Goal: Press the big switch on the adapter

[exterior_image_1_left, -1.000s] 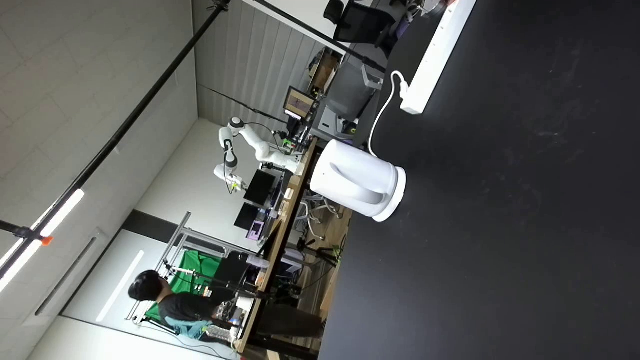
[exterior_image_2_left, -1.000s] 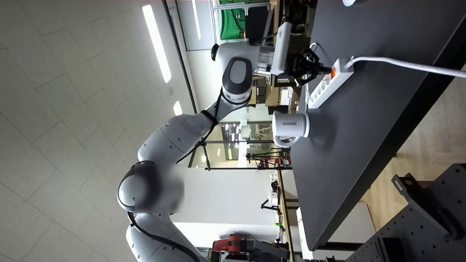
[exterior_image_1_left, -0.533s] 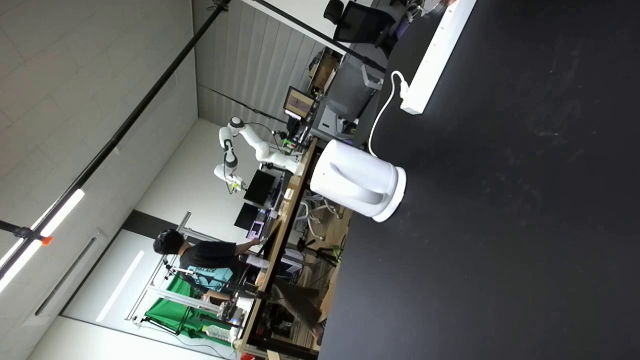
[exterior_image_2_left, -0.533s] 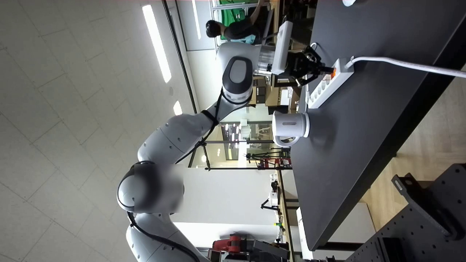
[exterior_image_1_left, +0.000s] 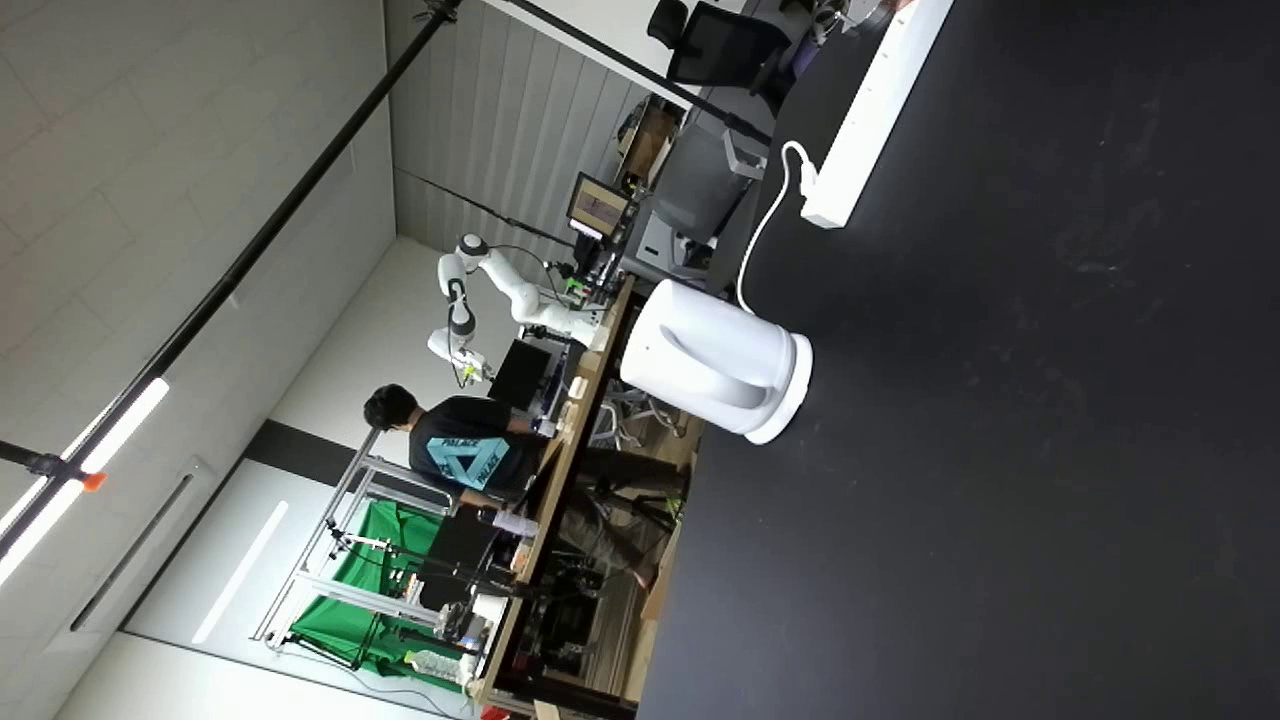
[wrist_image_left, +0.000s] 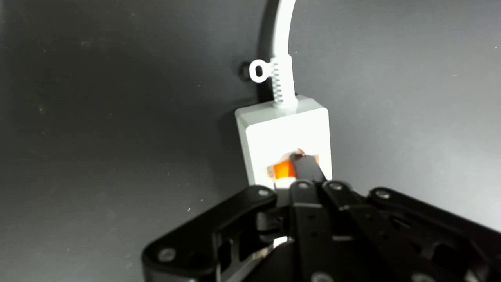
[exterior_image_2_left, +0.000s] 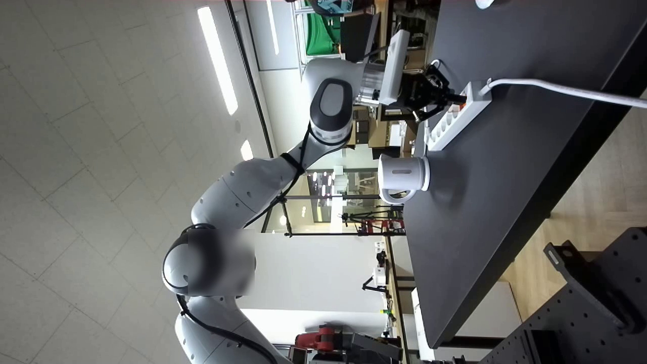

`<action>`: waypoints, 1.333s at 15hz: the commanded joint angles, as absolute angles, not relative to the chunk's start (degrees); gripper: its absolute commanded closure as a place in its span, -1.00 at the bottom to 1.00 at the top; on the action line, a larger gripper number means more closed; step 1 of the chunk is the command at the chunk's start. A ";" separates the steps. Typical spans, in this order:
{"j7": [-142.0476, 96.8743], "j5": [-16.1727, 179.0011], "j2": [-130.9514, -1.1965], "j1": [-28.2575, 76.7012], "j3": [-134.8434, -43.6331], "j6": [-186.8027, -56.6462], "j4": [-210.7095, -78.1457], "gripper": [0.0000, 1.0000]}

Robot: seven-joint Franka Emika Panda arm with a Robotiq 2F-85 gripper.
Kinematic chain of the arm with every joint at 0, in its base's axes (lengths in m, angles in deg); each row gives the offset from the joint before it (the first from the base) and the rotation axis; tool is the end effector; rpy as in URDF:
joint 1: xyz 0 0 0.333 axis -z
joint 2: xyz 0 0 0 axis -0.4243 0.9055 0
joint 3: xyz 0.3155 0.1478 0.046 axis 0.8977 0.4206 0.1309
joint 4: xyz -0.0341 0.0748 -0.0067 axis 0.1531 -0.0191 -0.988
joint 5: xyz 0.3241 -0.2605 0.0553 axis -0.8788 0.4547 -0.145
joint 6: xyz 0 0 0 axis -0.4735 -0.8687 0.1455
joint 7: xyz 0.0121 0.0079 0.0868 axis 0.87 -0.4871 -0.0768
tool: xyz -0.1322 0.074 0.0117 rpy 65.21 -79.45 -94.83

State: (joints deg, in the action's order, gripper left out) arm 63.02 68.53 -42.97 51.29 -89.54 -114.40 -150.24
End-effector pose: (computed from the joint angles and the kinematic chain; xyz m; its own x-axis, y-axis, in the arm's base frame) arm 0.5970 -0.3344 0.1381 0.7149 0.6981 0.0401 0.6913 -0.6969 -0.1911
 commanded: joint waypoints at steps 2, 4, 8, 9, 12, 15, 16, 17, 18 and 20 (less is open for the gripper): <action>62.41 69.52 -43.83 50.91 -89.67 -114.80 -151.97 1.00; 62.52 69.65 -44.05 50.80 -89.68 -115.25 -152.39 1.00; 63.29 72.13 -45.35 49.56 -90.12 -119.64 -156.44 1.00; 63.43 73.22 -45.79 49.14 -90.23 -121.16 -157.86 1.00; 63.19 77.51 -47.77 47.58 -90.66 -126.12 -163.12 1.00; 62.38 81.10 -49.74 46.34 -91.04 -130.53 -167.79 1.00; 62.05 82.14 -50.48 45.91 -91.31 -131.90 -169.43 1.00; 61.75 83.19 -51.15 45.46 -91.65 -133.48 -171.06 1.00; 61.49 84.24 -51.74 45.07 -91.96 -135.22 -172.60 1.00; 61.08 86.00 -53.26 44.30 -92.39 -138.59 -175.35 1.00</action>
